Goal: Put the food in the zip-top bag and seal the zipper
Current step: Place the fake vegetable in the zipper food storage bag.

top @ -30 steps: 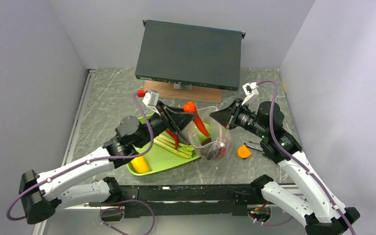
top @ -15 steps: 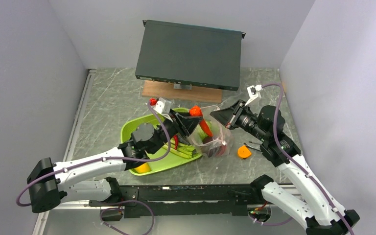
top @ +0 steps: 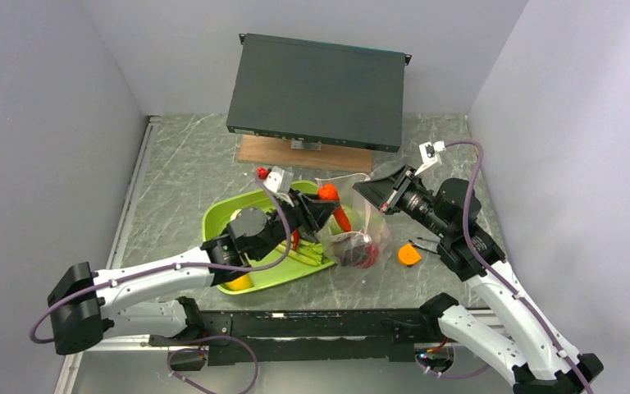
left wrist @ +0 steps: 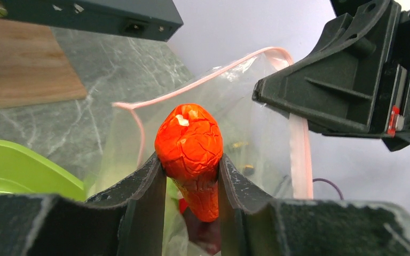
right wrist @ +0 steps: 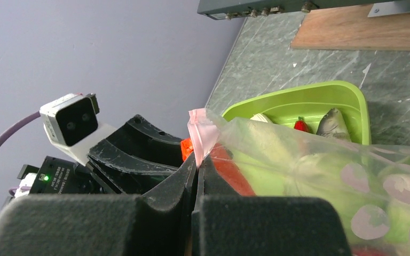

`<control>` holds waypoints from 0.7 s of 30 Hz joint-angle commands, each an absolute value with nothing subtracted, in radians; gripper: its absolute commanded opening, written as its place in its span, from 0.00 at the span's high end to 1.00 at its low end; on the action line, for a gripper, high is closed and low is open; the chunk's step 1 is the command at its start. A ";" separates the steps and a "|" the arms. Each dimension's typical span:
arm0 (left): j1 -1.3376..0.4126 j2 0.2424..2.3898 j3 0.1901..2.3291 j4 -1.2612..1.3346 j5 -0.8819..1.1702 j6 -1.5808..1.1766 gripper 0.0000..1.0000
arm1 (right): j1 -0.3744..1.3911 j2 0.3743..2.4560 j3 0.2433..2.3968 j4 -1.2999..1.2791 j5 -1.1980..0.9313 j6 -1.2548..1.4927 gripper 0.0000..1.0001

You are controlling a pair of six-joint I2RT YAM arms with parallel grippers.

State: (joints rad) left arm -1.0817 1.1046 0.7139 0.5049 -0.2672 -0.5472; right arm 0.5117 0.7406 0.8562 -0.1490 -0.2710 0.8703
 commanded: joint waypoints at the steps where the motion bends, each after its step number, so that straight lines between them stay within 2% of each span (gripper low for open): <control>1: -1.087 1.158 0.833 0.374 -0.206 -0.715 0.98 | 0.518 0.726 0.875 -0.023 -0.275 0.897 1.00; 4: -1.086 1.190 0.899 0.237 -0.178 -0.831 0.95 | 0.520 0.711 0.856 -0.022 -0.264 0.902 1.00; 6: -1.086 1.205 0.937 0.172 -0.152 -0.883 0.86 | 0.520 0.708 0.852 -0.023 -0.260 0.902 1.00; 9: -1.086 1.216 0.958 0.116 -0.138 -0.970 0.64 | 0.520 0.712 0.853 -0.024 -0.264 0.897 1.00; 11: -1.081 1.218 0.962 0.068 -0.147 -1.049 0.37 | 0.519 0.709 0.854 -0.030 -0.260 0.893 1.00; 13: -1.071 1.217 0.976 0.020 -0.139 -1.072 0.18 | 0.520 0.706 0.854 -0.035 -0.251 0.885 1.00; 15: -1.060 1.209 0.996 -0.032 -0.109 -1.063 0.15 | 0.519 0.706 0.859 -0.049 -0.242 0.868 1.00; 21: -1.034 1.147 0.990 -0.069 -0.012 -0.961 0.16 | 0.521 0.685 0.849 -0.085 -0.204 0.833 1.00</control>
